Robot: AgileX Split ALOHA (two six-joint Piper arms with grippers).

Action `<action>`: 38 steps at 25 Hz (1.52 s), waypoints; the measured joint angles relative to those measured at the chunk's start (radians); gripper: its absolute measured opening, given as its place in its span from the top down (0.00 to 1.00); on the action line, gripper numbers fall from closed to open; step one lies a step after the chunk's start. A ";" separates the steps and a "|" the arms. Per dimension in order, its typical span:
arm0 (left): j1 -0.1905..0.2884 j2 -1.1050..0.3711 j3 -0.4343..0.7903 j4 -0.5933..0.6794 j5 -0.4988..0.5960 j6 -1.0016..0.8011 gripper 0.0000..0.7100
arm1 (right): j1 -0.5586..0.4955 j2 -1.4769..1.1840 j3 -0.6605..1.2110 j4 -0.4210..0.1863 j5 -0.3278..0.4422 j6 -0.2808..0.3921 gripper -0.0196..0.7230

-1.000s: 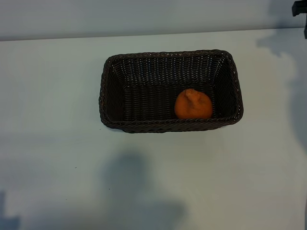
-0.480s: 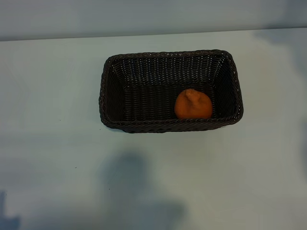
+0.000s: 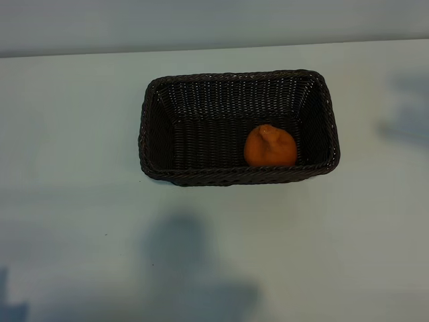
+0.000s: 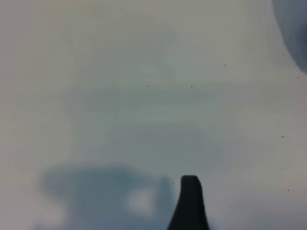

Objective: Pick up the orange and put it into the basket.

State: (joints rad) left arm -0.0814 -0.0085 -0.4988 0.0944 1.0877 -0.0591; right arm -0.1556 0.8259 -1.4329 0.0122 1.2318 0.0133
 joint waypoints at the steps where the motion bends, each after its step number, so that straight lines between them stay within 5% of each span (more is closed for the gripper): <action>1: 0.000 0.000 0.000 0.000 0.000 0.000 0.17 | 0.000 -0.060 0.022 -0.002 0.000 0.000 0.25; 16: 0.000 0.000 0.000 0.000 0.000 0.000 0.17 | 0.000 -0.636 0.317 -0.021 -0.018 0.082 0.25; 38: 0.000 -0.001 0.000 0.000 0.000 0.000 0.17 | 0.000 -0.834 0.774 -0.031 -0.081 0.022 0.25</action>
State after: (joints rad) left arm -0.0814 -0.0093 -0.4988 0.0944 1.0877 -0.0591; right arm -0.1556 -0.0085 -0.6589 -0.0185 1.1511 0.0351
